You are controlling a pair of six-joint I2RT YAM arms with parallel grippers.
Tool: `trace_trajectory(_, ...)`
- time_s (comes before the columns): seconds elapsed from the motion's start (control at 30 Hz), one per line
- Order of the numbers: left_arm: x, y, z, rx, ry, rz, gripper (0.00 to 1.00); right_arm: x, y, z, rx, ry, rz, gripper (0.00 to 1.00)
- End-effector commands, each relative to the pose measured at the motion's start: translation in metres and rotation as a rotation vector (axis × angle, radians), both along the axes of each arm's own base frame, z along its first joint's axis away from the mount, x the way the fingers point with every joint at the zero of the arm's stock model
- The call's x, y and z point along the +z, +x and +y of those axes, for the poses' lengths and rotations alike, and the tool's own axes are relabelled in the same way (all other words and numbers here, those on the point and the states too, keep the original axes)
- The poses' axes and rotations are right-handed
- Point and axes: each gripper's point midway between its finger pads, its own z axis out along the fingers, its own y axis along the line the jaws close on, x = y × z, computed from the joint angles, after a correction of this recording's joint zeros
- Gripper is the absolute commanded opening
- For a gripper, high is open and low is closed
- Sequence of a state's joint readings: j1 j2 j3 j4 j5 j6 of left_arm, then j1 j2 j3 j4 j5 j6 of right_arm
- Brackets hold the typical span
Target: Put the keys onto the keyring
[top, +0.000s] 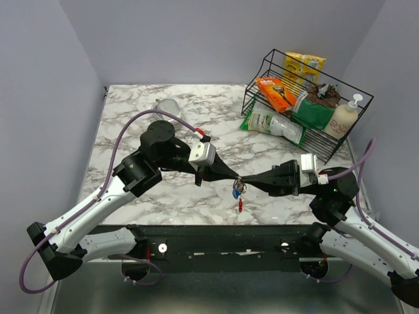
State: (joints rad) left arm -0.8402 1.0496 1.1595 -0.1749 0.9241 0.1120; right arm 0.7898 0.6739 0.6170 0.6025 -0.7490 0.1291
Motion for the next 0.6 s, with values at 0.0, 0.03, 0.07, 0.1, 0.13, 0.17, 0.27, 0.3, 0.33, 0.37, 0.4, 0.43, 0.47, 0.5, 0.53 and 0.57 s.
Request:
trace_trajectory(0.0, 0.008, 0.013, -0.003, 0.062, -0.014, -0.036, 0.0, 0.02, -0.011, -0.006, 0.026, 0.038, -0.075, 0.0)
trace_trajectory(0.03, 0.008, 0.013, -0.003, 0.067, -0.016, -0.038, 0.0, 0.02, -0.012, -0.006, 0.026, 0.039, -0.076, 0.0)
trace_trajectory(0.07, 0.01, 0.015, -0.002, 0.079, -0.025, -0.044, 0.0, 0.019, -0.012, -0.006, 0.029, 0.037, -0.075, 0.0)
trace_trajectory(0.1, 0.01, 0.016, -0.002, 0.084, -0.028, -0.048, 0.0, 0.019, -0.012, -0.006, 0.026, 0.037, -0.074, 0.0)
trace_trajectory(0.13, 0.011, 0.016, -0.001, 0.089, -0.032, -0.051, 0.0, 0.019, -0.012, -0.006, 0.026, 0.038, -0.077, 0.0)
trace_trajectory(0.17, 0.012, 0.017, -0.001, 0.098, -0.037, -0.056, 0.0, 0.019, -0.012, -0.006, 0.025, 0.037, -0.075, 0.0)
trace_trajectory(0.27, 0.013, 0.017, 0.002, 0.113, -0.041, -0.06, 0.06, 0.018, -0.011, -0.006, 0.024, 0.036, -0.074, 0.0)
trace_trajectory(0.3, 0.01, 0.02, 0.001, 0.127, -0.036, -0.055, 0.18, 0.019, -0.011, -0.006, 0.02, 0.039, -0.074, 0.0)
trace_trajectory(0.33, 0.01, 0.02, 0.002, 0.135, -0.038, -0.056, 0.25, 0.018, -0.011, -0.006, 0.02, 0.038, -0.072, 0.0)
trace_trajectory(0.37, 0.01, 0.019, 0.004, 0.138, -0.04, -0.059, 0.32, 0.018, -0.01, -0.006, 0.019, 0.037, -0.071, 0.0)
trace_trajectory(0.4, 0.008, 0.019, 0.005, 0.141, -0.038, -0.058, 0.48, 0.017, -0.011, -0.006, 0.02, 0.037, -0.072, 0.0)
trace_trajectory(0.43, 0.006, 0.019, 0.005, 0.145, -0.038, -0.058, 0.54, 0.018, -0.011, -0.006, 0.018, 0.038, -0.073, 0.0)
trace_trajectory(0.47, 0.009, 0.018, 0.008, 0.149, -0.046, -0.064, 0.64, 0.018, -0.011, -0.007, 0.017, 0.039, -0.073, 0.0)
trace_trajectory(0.5, 0.005, 0.018, 0.008, 0.153, -0.041, -0.061, 0.67, 0.017, -0.011, -0.006, 0.018, 0.038, -0.072, 0.0)
trace_trajectory(0.53, 0.004, 0.018, 0.009, 0.159, -0.041, -0.061, 0.69, 0.017, -0.011, -0.007, 0.017, 0.038, -0.072, 0.0)
trace_trajectory(0.57, 0.006, 0.017, 0.011, 0.164, -0.048, -0.066, 0.73, 0.018, -0.011, -0.007, 0.015, 0.039, -0.072, 0.0)
